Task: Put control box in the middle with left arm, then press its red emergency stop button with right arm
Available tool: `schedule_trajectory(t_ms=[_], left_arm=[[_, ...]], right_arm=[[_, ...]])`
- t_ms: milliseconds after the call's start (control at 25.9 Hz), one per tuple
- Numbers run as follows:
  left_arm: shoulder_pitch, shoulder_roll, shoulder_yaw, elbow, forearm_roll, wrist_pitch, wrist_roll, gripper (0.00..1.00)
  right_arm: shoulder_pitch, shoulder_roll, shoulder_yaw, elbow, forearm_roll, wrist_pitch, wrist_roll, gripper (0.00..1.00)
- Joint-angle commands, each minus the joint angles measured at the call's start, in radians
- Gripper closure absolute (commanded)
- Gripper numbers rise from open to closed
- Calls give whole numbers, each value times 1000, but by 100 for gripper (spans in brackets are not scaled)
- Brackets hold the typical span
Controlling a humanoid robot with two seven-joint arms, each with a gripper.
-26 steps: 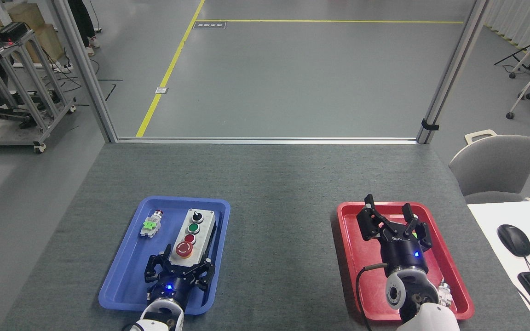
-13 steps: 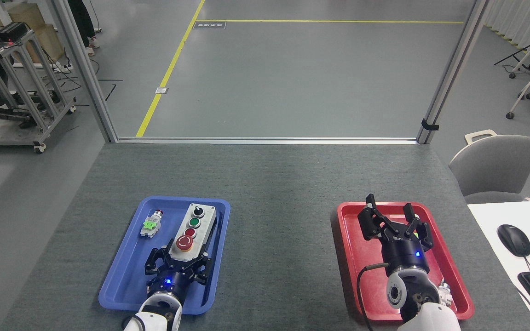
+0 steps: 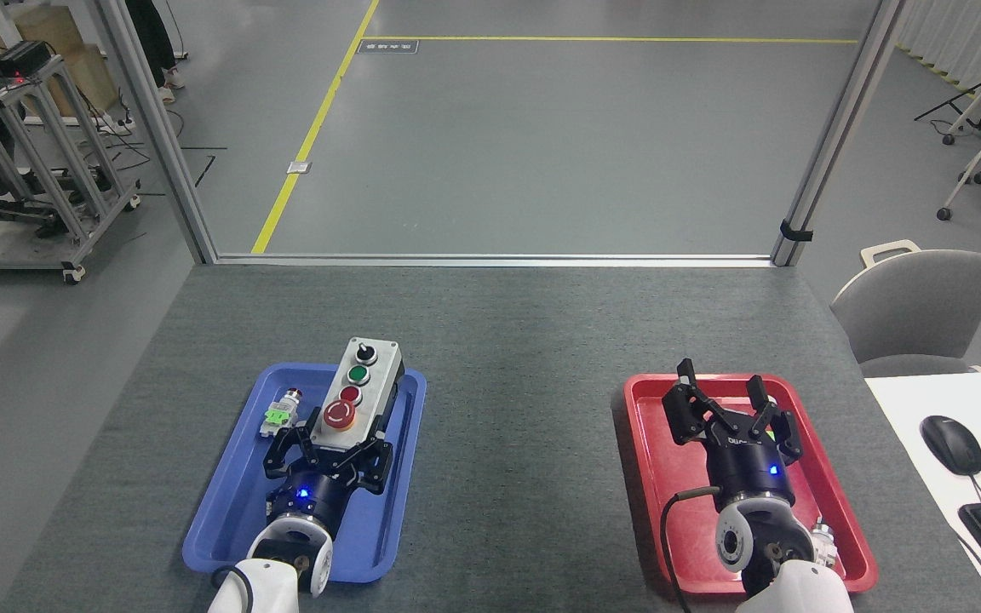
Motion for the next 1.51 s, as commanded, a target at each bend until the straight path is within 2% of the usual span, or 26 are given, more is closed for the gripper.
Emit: schedule_trajectory(t_ms=[0,232,425,503,773,812,890,928,1044,1083,1122,1160,1199,1276,1392,1470], left_arm=[[20,-12,-15,-105,12,-1,6,100],[14,-162,-171,-70,0,33,-37,100],[-11,-168,-446,68,14,220,-63,100],[-17,-168,-518,105,15,260,-66,100],[-17,-168,-546,116,17,263,-69,100],[-17,-168,-546,114,17,264,-69,86],[-17,-167,-546,110,17,271,-69,14],[-15,-167,-540,101,18,275,-69,4],[12,-162,-540,33,17,260,-67,2],[35,-151,-540,-8,17,251,-67,2],[61,-127,-538,-59,17,234,-67,2],[89,-84,-534,-116,18,211,-67,2],[116,-38,-526,-176,18,191,-67,2],[202,56,-497,-349,23,156,-67,2],[357,224,-394,-583,81,73,-61,2],[436,272,-308,-660,143,11,-50,2]], right_arm=[[0,1,0,-1,0,-1,1,0],[-2,4,0,1,0,1,-1,0],[-2,9,-5,-1,0,1,-2,0],[-2,9,-6,-1,0,1,-1,0],[-2,9,-9,1,0,50,-1,0],[-2,7,-9,1,0,73,-1,0],[-2,4,-9,1,0,103,1,0],[-2,3,-9,1,0,110,-1,0],[-3,4,-8,1,8,114,-10,1],[-5,3,-6,-1,11,113,-10,5],[-12,1,3,-1,11,103,-10,18],[-18,-2,8,-1,11,91,-10,46],[-26,-8,9,2,11,65,-5,69],[-46,-17,9,14,13,-33,-2,100],[-49,-31,11,28,23,-168,-2,100],[-49,-33,43,37,68,-199,-1,100]])
